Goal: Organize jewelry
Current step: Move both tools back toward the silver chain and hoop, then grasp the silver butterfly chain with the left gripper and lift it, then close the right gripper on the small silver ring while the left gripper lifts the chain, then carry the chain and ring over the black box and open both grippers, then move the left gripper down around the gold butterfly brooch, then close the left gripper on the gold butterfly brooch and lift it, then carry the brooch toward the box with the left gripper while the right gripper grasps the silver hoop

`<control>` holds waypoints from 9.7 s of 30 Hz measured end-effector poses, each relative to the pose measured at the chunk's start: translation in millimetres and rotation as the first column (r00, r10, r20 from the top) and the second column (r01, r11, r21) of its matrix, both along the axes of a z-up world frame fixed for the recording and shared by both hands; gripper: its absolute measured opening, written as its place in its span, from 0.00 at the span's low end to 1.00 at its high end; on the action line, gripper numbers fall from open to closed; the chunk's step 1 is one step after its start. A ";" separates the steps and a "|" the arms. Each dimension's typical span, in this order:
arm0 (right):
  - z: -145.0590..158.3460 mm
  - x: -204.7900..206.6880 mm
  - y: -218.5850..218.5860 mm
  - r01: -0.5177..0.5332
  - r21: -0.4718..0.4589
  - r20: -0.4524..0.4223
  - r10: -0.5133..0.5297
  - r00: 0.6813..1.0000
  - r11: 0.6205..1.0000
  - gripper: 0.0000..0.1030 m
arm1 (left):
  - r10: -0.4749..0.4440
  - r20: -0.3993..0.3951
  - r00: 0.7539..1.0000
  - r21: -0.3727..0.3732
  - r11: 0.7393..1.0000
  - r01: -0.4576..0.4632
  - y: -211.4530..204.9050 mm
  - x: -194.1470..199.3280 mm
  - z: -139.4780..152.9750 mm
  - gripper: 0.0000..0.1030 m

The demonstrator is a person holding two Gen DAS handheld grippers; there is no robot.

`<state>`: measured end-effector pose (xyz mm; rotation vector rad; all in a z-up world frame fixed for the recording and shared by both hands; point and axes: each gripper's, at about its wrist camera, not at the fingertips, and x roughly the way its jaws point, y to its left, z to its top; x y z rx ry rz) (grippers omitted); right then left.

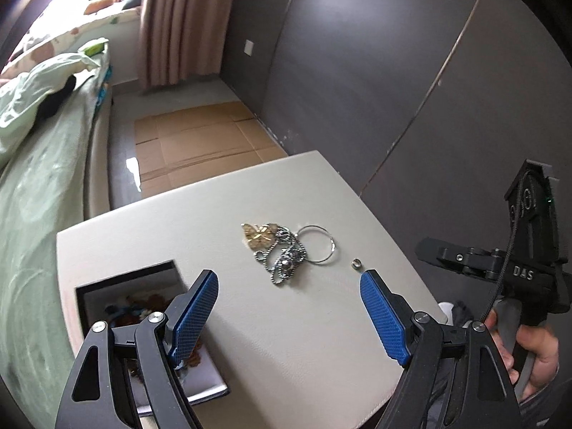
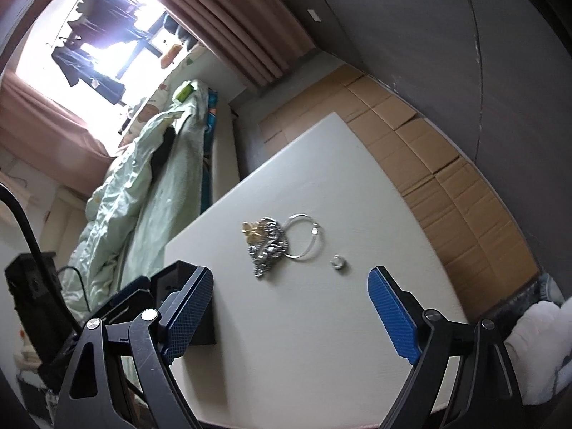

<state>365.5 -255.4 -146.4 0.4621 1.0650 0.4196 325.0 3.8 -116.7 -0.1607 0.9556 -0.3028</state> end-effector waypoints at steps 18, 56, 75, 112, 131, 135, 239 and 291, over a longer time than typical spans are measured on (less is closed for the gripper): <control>-9.3 5.3 -24.4 -0.019 -0.119 0.006 0.020 1.000 0.993 0.75 | -0.123 -0.126 0.984 0.190 0.971 0.145 -56.5 56.6 -62.6 0.44; -39.5 36.1 13.0 -0.147 -0.239 -0.059 0.136 0.989 0.960 0.52 | -0.070 0.049 0.996 0.077 0.995 0.066 -32.5 42.1 -7.3 0.14; -53.1 35.6 65.6 -0.254 -0.480 -0.062 0.256 0.965 0.840 0.24 | 0.025 0.241 0.970 -0.091 0.996 -0.003 14.6 -1.7 76.4 0.14; 36.8 -29.1 120.7 -0.307 -0.248 0.212 0.361 0.908 0.919 0.13 | 0.199 0.411 0.890 -0.114 0.979 -0.167 93.6 -58.6 142.6 0.14; 40.5 -37.1 146.9 -0.336 -0.168 0.241 0.370 0.897 0.927 0.13 | 0.187 0.062 0.980 -0.017 0.982 -0.186 109.2 -20.6 32.2 0.15; 41.4 -36.1 153.8 -0.338 -0.131 0.253 0.361 0.898 0.932 0.13 | 0.221 -0.023 0.975 0.025 0.975 -0.220 112.5 -12.4 13.6 0.20; -14.7 39.0 -27.6 -0.030 -0.075 -0.026 0.028 0.999 0.997 0.71 | -0.213 -0.343 0.915 0.385 0.856 0.344 -49.4 139.5 -104.0 0.53; -46.9 71.0 96.8 -0.243 -0.383 -0.080 0.230 0.970 0.891 0.60 | 0.110 -0.050 0.993 0.032 0.994 -0.109 52.9 60.5 -21.6 0.42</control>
